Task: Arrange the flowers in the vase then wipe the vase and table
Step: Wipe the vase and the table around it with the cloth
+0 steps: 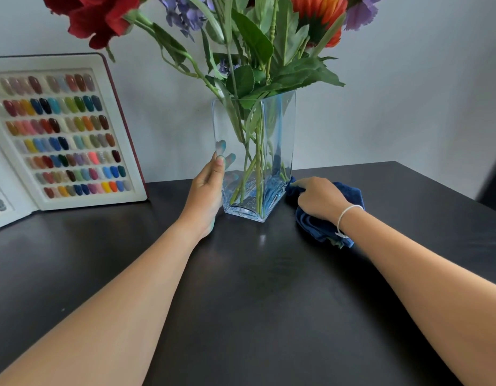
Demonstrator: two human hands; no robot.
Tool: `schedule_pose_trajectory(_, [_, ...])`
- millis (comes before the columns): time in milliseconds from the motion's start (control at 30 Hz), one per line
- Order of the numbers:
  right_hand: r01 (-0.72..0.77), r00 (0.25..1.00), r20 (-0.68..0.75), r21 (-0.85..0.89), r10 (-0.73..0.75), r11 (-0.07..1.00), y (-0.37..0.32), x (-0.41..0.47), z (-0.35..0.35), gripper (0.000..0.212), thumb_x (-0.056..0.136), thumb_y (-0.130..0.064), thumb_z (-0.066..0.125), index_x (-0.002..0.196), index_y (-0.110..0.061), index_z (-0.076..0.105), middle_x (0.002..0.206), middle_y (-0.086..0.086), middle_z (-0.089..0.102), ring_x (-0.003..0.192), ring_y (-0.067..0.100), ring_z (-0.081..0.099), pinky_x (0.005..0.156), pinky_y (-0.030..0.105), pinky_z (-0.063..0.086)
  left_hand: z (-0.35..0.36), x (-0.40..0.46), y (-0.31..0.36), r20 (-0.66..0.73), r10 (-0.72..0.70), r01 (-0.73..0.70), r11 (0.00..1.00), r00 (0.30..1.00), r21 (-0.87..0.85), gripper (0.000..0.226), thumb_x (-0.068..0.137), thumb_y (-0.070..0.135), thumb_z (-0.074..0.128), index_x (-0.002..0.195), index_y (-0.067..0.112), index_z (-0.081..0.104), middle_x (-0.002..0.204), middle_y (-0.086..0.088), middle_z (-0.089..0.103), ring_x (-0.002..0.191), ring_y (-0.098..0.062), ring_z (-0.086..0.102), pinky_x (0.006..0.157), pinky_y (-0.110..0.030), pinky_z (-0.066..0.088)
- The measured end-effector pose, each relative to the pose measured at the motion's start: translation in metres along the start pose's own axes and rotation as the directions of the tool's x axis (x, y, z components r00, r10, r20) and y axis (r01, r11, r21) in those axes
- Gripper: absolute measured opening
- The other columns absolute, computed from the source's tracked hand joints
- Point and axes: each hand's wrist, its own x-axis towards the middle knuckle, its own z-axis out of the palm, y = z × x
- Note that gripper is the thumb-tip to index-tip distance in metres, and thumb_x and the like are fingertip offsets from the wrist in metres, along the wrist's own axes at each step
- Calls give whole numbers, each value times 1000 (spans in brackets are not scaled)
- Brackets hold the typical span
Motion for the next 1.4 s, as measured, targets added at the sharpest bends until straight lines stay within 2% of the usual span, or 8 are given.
schedule_pose_trajectory(133, [72, 997, 27, 14, -72, 997, 0, -12, 0, 41, 84, -3, 39, 119, -14, 58, 123, 14, 61, 107, 31, 56, 87, 35, 46, 0, 1, 0, -13, -5, 4, 1000, 1000, -4, 26, 96, 38, 31, 115, 54, 41, 127, 11, 54, 123, -20, 53, 112, -45, 32])
schedule_pose_trajectory(267, [166, 981, 91, 69, -172, 984, -2, -33, 1, 45, 86, -4, 38, 124, -23, 56, 122, 6, 62, 73, 12, 52, 58, 19, 41, 1, 0, 1, -17, -8, 8, 1000, 1000, 4, 27, 96, 39, 31, 119, 53, 38, 128, 11, 54, 123, -21, 53, 113, -45, 31])
schedule_pose_trajectory(500, [221, 955, 96, 407, -282, 886, -4, -59, -6, 40, 87, -2, 44, 113, -26, 64, 109, -8, 65, 101, 6, 56, 80, 9, 40, -2, 0, 2, 5, -24, 24, 1000, 1000, -8, 25, 95, 40, 33, 111, 55, 45, 126, 14, 55, 125, -20, 51, 114, -46, 30])
schedule_pose_trajectory(633, [98, 986, -146, 896, 78, 432, -11, -45, -20, 37, 87, 0, 43, 82, -28, 68, 73, 1, 67, 69, 19, 61, 71, 35, 51, -3, 0, 2, 19, -6, 6, 1000, 1000, -4, 24, 83, 53, 40, 104, 59, 50, 122, 18, 57, 131, -19, 46, 114, -47, 28])
schedule_pose_trajectory(700, [204, 957, -264, 907, 118, 368, -21, -31, -26, 38, 89, -3, 41, 88, -33, 65, 84, -2, 68, 77, 17, 63, 78, 36, 51, -4, -1, 2, 14, -5, 5, 1000, 1000, -4, 27, 75, 58, 43, 100, 61, 54, 119, 22, 59, 131, -17, 45, 115, -47, 26])
schedule_pose_trajectory(900, [441, 880, -458, 693, -124, 570, -48, -27, 1, 47, 91, 3, 38, 134, -15, 44, 135, -15, 38, 119, -12, 31, 91, -7, 23, -7, 1, -1, 37, -10, 10, 1000, 999, 8, 32, 71, 64, 44, 102, 67, 51, 121, 26, 58, 133, -15, 42, 115, -48, 24])
schedule_pose_trajectory(1267, [289, 952, -249, 539, -179, 791, -20, -57, 16, 46, 89, 4, 41, 128, -18, 52, 128, -13, 49, 119, -3, 36, 85, -11, 21, -5, -1, 1, 20, -4, 3, 1000, 1000, 31, 22, 90, 48, 37, 104, 61, 49, 124, 17, 56, 133, -20, 43, 115, -46, 26])
schedule_pose_trajectory(1400, [266, 949, -305, 648, -76, 714, -35, -58, -1, 45, 91, -1, 38, 125, -23, 55, 117, -1, 65, 71, 6, 64, 55, 10, 47, -7, -1, 1, 19, 5, -5, 999, 1000, 32, 30, 73, 62, 42, 102, 62, 50, 129, 16, 56, 131, -17, 45, 115, -46, 27])
